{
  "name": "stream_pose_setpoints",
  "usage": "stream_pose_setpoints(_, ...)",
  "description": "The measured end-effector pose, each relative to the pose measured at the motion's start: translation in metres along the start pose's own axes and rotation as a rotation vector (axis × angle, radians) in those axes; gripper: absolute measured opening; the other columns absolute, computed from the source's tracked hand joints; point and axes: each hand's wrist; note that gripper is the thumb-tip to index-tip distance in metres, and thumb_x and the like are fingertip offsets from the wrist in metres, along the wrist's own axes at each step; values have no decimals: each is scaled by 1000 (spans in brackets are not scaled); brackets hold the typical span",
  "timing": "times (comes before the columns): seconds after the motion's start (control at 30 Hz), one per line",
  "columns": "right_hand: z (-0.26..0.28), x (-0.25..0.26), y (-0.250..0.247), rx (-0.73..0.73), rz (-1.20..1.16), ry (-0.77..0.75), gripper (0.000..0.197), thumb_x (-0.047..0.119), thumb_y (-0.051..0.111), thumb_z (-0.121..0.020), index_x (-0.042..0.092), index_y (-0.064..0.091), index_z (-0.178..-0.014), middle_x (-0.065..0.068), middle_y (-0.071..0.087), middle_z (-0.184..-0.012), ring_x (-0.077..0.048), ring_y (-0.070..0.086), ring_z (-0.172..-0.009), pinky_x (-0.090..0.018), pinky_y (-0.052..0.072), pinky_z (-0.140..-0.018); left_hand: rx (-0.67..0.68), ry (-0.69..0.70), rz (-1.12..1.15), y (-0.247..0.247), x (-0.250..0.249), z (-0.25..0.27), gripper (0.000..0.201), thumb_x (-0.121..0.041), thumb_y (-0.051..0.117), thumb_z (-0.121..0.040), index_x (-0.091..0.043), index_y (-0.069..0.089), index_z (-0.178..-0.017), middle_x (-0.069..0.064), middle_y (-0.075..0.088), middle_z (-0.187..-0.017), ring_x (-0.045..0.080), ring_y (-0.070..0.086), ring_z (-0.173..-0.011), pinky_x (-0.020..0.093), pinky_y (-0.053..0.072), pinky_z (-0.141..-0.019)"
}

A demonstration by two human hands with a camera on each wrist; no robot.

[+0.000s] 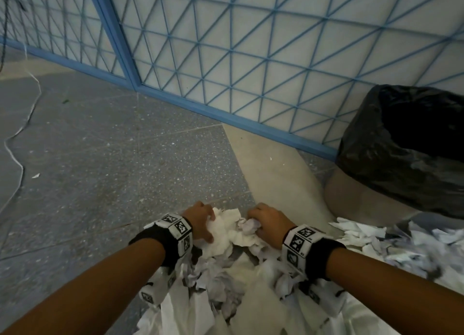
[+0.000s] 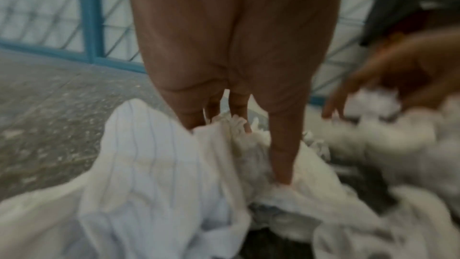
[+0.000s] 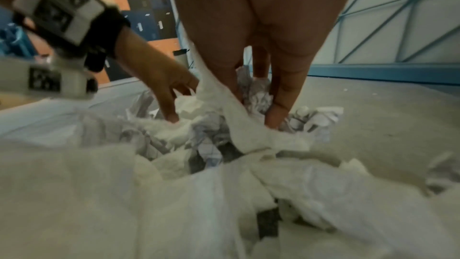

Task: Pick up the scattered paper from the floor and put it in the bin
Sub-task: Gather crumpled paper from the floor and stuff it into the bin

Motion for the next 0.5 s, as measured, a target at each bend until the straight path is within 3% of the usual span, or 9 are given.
stream_pose_setpoints(0.1,11,1,-19,-142,-110,14,26,11,55,-85,6,60,-110,-16,55,-118,-30,55,-110,-32,42,-89,-65,-13,-41,-9,-7,1,52,-14,69,-79,-10,49,-127,14,45,-137,29,48,-125,32,40,-102)
stream_pose_setpoints(0.23,27,7,-54,-337,-209,9,22,13,62,-81,5,64,-101,-18,61,-108,-32,58,-101,-33,44,-85,-134,-17,-69,-54,-16,7,45,-11,65,-82,-5,51,-125,15,54,-131,29,51,-122,33,41,-99)
stream_pose_setpoints(0.3,38,12,-81,-452,-292,-22,22,11,66,-78,7,66,-99,-15,66,-102,-29,60,-95,-31,45,-81,-98,14,-31,-81,-22,12,43,-9,67,-81,-4,52,-121,14,57,-118,24,55,-109,32,46,-85)
stream_pose_setpoints(0.4,57,15,-135,-616,-429,-36,27,2,69,-76,4,66,-103,-12,68,-94,-16,57,-85,-17,41,-70,29,43,181,-124,-35,22,32,2,65,-81,-12,51,-105,8,53,-103,20,51,-90,24,48,-56)
stream_pose_setpoints(0.47,75,10,-173,-722,-546,-51,25,0,69,-76,3,65,-100,-11,65,-89,-15,55,-84,-15,43,-69,70,71,298,-152,-51,34,30,6,64,-80,-14,52,-100,14,56,-106,25,53,-93,30,51,-62)
stream_pose_setpoints(0.5,85,6,-191,-786,-595,-62,23,0,69,-76,5,65,-98,-9,63,-87,-16,55,-84,-21,45,-73,57,112,346,-165,-61,40,29,6,63,-81,-12,54,-101,18,59,-107,26,54,-94,32,51,-67)
Point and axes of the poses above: each hand's wrist, its own z-axis away from the middle knuckle, its own y-axis out of the palm, x = y × z
